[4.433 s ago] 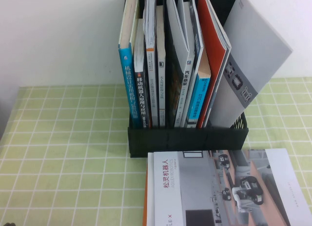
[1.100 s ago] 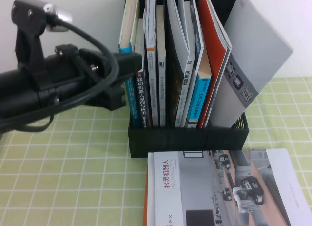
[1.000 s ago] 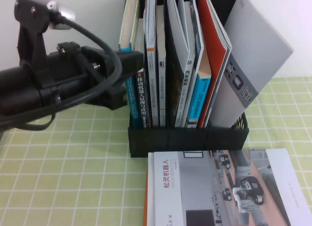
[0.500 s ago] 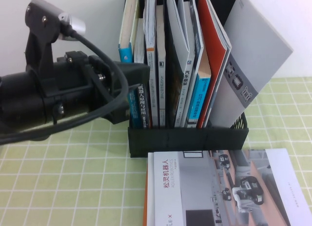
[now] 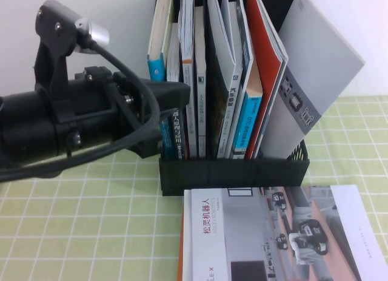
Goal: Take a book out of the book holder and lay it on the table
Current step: Hold the bookshelf
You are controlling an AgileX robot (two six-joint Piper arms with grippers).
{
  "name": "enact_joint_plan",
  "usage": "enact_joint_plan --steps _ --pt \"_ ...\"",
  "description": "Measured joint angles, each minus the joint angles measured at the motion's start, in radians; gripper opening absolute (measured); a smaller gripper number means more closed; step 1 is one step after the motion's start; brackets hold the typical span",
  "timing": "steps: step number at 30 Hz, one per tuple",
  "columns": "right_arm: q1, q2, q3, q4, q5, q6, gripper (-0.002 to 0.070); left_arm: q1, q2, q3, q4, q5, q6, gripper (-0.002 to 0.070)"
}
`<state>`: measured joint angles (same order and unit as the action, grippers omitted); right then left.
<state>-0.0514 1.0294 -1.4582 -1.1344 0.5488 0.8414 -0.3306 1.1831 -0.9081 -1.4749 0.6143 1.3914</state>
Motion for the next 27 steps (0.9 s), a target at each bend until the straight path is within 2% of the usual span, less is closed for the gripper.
enact_joint_plan --steps 2,4,8,11,17,22,24,27 --pt "-0.004 0.016 0.004 0.327 0.285 -0.207 0.0028 -0.016 0.000 0.000 0.000 -0.054 0.020 -0.0003" --pt "-0.004 0.051 0.028 0.572 0.427 -0.432 0.0024 -0.039 0.002 0.000 -0.011 -0.106 0.045 -0.0003" --pt "-0.002 0.134 0.156 1.134 0.480 -0.885 0.0004 -0.081 0.034 -0.045 -0.020 -0.170 0.074 -0.0003" --pt "0.002 0.142 0.294 1.461 0.413 -1.137 0.0000 -0.086 0.080 -0.104 -0.018 -0.158 0.070 -0.0003" --pt "0.002 0.053 0.625 1.937 0.110 -1.493 -0.0001 -0.086 0.180 -0.238 0.059 -0.134 0.002 -0.0003" --pt "0.002 -0.054 0.858 2.451 -0.058 -2.063 0.0002 -0.086 0.256 -0.328 0.129 -0.089 -0.058 -0.0003" --pt "0.002 -0.067 0.906 2.641 -0.068 -2.305 0.0032 -0.088 0.295 -0.360 0.145 -0.076 -0.073 -0.0003" --pt "0.002 -0.063 0.927 2.778 -0.081 -2.529 0.0157 -0.088 0.354 -0.411 0.164 -0.038 -0.088 -0.0003"
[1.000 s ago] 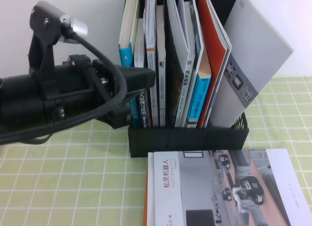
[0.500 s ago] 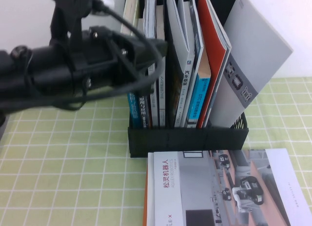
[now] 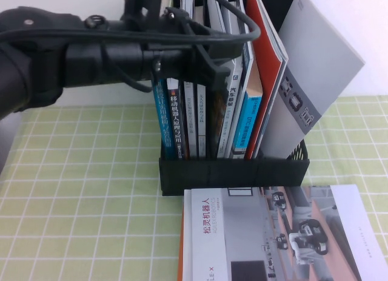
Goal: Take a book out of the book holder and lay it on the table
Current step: Hold the bookshelf
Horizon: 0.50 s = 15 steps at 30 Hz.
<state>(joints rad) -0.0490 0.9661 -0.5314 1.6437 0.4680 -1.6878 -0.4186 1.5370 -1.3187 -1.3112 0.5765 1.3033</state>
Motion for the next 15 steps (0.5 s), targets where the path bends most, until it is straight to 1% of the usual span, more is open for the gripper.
enact_joint_plan --steps 3,6,9,15 --pt "0.000 0.039 -0.016 0.038 -0.004 -0.064 0.0307 0.000 0.053 -0.033 0.033 0.024 -0.040 -0.0003" --pt "0.000 0.109 -0.049 0.051 0.017 -0.081 0.0389 0.000 0.093 -0.051 0.065 0.037 -0.074 -0.0003" --pt "0.000 0.203 -0.092 0.053 0.071 -0.087 0.0415 0.000 0.109 -0.058 0.075 0.035 -0.080 -0.0003" --pt "0.000 0.400 -0.220 0.053 0.133 -0.091 0.0424 -0.022 0.114 -0.068 0.089 0.011 -0.082 -0.0003"
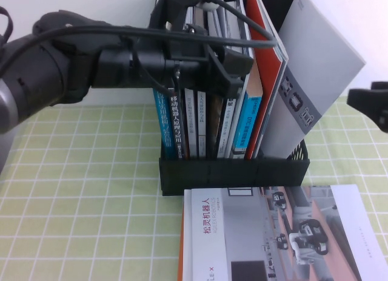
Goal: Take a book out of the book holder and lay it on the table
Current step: Hold the bookshelf, then pick up the right side book from the book shelf
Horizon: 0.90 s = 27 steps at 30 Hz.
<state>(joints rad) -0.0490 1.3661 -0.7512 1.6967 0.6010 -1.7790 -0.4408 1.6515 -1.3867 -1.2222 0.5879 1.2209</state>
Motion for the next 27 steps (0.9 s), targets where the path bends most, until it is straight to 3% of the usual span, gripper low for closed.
enact_joint_plan --steps 6,9,11,15,17,23,27 --pt "0.002 0.176 -0.156 0.000 0.077 0.010 0.0425 -0.064 0.029 0.000 0.032 -0.041 0.000 -0.0003" --pt "0.002 0.250 -0.215 0.000 0.088 0.018 0.0390 -0.092 0.046 0.000 0.054 -0.056 0.000 -0.0003" --pt "0.002 0.288 -0.246 0.000 0.119 0.018 0.0327 -0.097 0.053 0.000 0.064 -0.060 0.000 -0.0003" --pt "0.002 0.334 -0.280 0.000 0.215 0.009 0.0099 -0.097 0.057 0.000 0.071 -0.081 -0.017 -0.0003" --pt "0.002 0.339 -0.291 -0.002 0.255 -0.009 0.0045 -0.095 0.057 0.000 0.071 -0.088 -0.027 -0.0003" --pt "0.002 0.297 -0.325 -0.023 0.319 -0.028 0.0016 -0.095 0.026 0.000 0.108 -0.072 -0.067 -0.0003" --pt "0.002 0.179 -0.358 -0.041 0.281 0.013 0.0015 -0.095 -0.030 0.000 0.205 -0.054 -0.157 -0.0003"
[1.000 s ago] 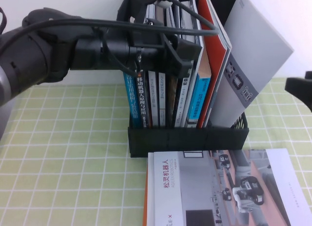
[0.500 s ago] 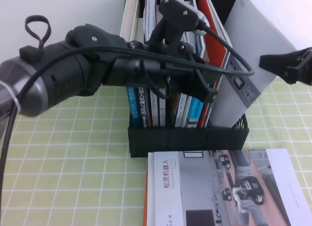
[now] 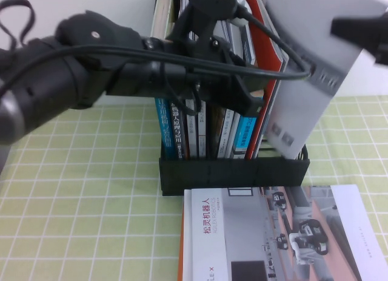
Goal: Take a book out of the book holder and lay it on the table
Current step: Pick up the right side book from the book shelf, then place the picked book on the book
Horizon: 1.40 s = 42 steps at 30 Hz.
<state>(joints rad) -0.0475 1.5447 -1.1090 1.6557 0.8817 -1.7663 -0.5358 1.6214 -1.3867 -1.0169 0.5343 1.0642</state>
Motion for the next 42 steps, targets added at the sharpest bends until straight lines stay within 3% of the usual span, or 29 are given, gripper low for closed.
enact_joint_plan --steps 5,11,15,19,27,31,36,42 --pt "-0.002 -0.157 -0.110 -0.186 -0.009 0.237 0.0014 0.000 -0.091 0.000 0.191 0.027 -0.151 -0.0003" --pt "-0.002 -0.285 -0.327 -0.481 0.214 0.539 0.0014 0.000 -0.210 0.002 0.426 0.088 -0.346 -0.0003" --pt "-0.002 -0.346 -0.487 -0.609 0.352 0.678 0.0014 0.000 -0.316 0.061 0.450 0.061 -0.379 -0.0003" --pt "0.038 -0.429 -0.565 -0.712 0.355 0.742 0.0014 0.000 -0.453 0.182 0.444 0.010 -0.403 -0.0003" --pt "0.291 -0.541 -0.531 -0.956 0.355 0.893 0.0014 0.000 -0.778 0.433 0.442 -0.010 -0.547 -0.0003" --pt "0.361 -0.518 -0.405 -1.033 0.355 0.986 0.0014 0.000 -0.928 0.524 0.451 -0.022 -0.603 -0.0003" --pt "0.403 -0.424 -0.280 -1.054 0.355 0.961 0.0014 0.000 -1.018 0.564 0.519 -0.003 -0.699 -0.0003" --pt "0.504 -0.334 -0.262 -1.399 0.355 1.021 0.0014 0.000 -1.030 0.591 0.560 0.056 -0.748 -0.0003"
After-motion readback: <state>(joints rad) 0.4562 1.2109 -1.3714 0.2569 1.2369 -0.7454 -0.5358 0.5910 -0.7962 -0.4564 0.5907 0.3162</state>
